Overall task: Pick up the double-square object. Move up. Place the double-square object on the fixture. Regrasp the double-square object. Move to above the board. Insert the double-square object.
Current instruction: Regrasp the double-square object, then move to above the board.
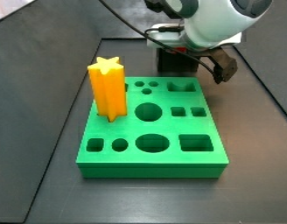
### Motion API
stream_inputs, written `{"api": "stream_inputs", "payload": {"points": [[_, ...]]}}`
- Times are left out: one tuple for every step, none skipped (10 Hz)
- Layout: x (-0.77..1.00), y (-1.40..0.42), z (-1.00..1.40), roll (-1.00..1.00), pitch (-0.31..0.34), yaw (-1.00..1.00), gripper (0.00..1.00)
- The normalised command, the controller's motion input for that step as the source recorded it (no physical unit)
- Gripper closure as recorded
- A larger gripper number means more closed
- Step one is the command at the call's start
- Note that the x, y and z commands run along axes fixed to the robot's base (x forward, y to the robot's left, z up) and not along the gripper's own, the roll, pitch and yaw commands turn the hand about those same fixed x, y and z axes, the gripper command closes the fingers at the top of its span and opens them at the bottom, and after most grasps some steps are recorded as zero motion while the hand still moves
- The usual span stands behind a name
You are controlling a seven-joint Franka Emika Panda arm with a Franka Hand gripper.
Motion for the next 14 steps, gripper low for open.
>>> {"api": "stream_inputs", "payload": {"points": [[0.02,-0.01,-0.18,0.04,0.017,0.03,0.0],[0.02,-0.01,-0.18,0.04,0.016,0.03,0.0],[0.02,-0.01,-0.18,0.04,0.016,0.04,0.0],[0.02,-0.01,-0.18,0.04,0.016,0.04,0.0],[0.0,0.0,-0.5,0.0,0.0,0.0,1.0],[-0.04,0.08,1.0,-0.41,-0.288,0.13,1.0],[-0.04,0.07,1.0,-0.41,-0.286,0.11,1.0],[-0.05,0.08,1.0,-0.38,-0.284,0.05,1.0],[-0.06,0.08,1.0,-0.29,-0.299,-0.05,1.0],[-0.07,0.08,1.0,-0.24,-0.291,-0.09,1.0],[-0.07,0.07,1.0,-0.16,-0.217,-0.17,1.0],[-0.07,0.07,1.0,-0.14,-0.16,-0.2,1.0],[-0.07,0.07,1.0,-0.13,-0.106,-0.21,1.0],[-0.08,0.07,1.0,-0.13,-0.055,-0.2,1.0]]}}
